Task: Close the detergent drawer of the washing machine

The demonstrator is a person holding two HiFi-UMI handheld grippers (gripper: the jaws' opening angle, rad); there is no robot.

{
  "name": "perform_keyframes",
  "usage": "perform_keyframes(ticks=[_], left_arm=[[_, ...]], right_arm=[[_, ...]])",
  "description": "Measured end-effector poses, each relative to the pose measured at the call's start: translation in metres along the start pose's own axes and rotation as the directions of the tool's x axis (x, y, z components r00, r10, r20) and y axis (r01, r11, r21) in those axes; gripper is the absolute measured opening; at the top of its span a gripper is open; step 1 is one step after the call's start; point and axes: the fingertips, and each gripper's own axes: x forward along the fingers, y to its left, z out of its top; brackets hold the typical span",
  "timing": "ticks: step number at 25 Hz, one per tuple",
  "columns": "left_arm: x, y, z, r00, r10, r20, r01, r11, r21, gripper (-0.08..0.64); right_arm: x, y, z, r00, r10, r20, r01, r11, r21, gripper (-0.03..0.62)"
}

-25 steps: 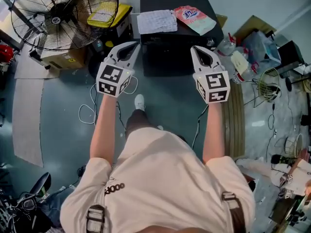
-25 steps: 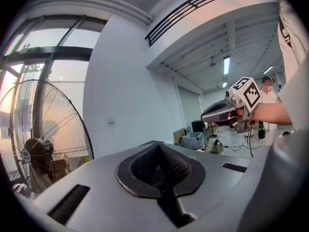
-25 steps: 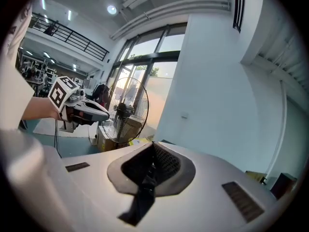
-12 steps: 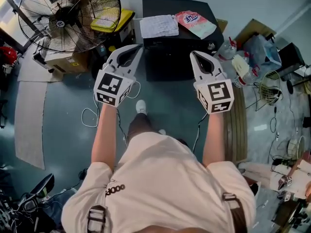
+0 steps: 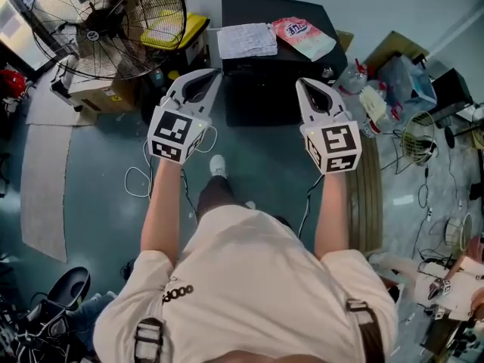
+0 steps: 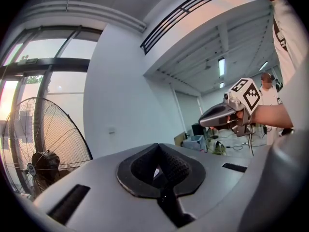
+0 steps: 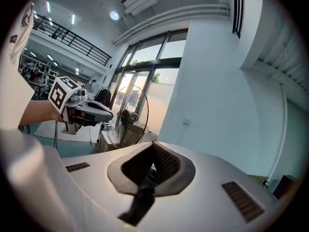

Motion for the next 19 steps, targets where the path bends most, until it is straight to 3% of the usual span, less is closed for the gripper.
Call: perform_keyframes(ticks=[19], left_arm=[[0.015,-0.001,-0.005,1.000,-0.005,-0.009,0.005,1.000,-0.009,0.018]], right_arm=[[0.003,-0.015,-0.013,0.999,-0.026,-0.023,0.026,1.000,0.010,0.006]])
